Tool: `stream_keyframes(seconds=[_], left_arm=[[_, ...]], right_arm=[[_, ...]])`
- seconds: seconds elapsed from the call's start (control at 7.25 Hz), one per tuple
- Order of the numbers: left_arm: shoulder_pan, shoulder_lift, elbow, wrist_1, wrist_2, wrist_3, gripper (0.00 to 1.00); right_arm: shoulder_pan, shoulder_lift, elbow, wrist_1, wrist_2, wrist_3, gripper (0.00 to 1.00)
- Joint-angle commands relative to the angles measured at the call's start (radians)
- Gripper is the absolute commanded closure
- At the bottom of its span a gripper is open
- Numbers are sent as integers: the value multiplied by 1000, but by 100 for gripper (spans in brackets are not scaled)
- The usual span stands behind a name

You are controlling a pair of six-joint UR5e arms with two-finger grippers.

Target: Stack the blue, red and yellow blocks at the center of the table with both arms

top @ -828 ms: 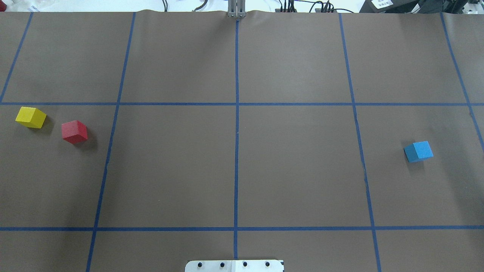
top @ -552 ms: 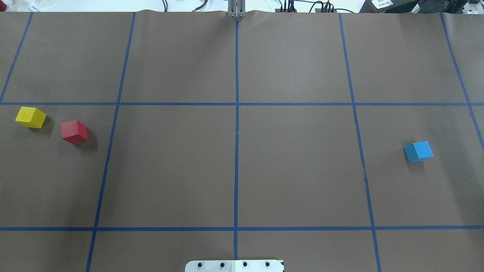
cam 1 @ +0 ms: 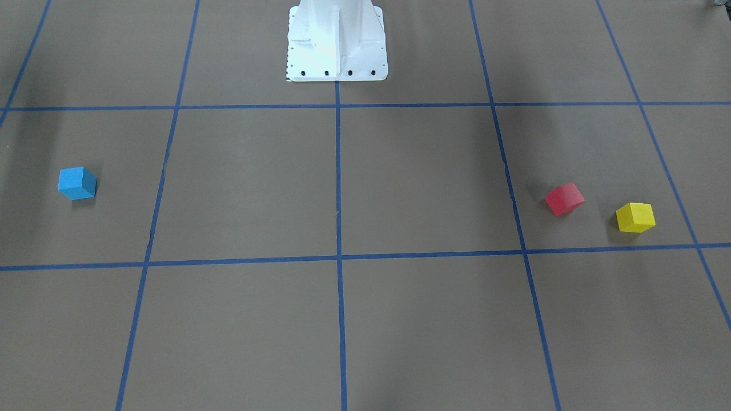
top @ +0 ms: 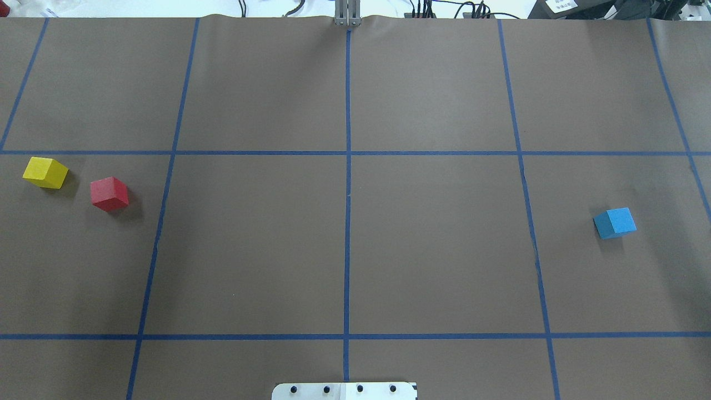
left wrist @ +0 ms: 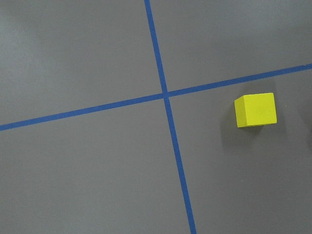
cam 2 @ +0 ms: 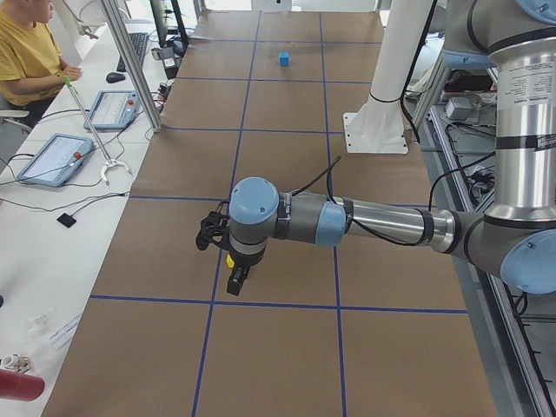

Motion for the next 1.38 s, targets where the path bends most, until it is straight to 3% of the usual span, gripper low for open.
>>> stream_keyframes(seconds=[0.0, 0.28, 0.69, 0.97, 1.1, 1.24], left_arm=[[3, -8, 20, -69, -6, -101, 0], [5, -6, 35, -118, -6, -107, 0], [8, 3, 71, -185, -8, -102, 0], [8, 4, 112, -245, -8, -104, 0], [8, 4, 114, -250, -8, -104, 0], [8, 4, 114, -252, -8, -104, 0]], right_arm=[[-99, 31, 57, 5, 28, 175, 0], [-245, 16, 97, 204, 1, 456, 0], [-509, -27, 88, 438, -223, 760, 0], [-642, -30, -10, 611, -341, 880, 0], [-656, -36, -64, 697, -352, 885, 0], [-663, -44, -72, 701, -354, 878, 1]])
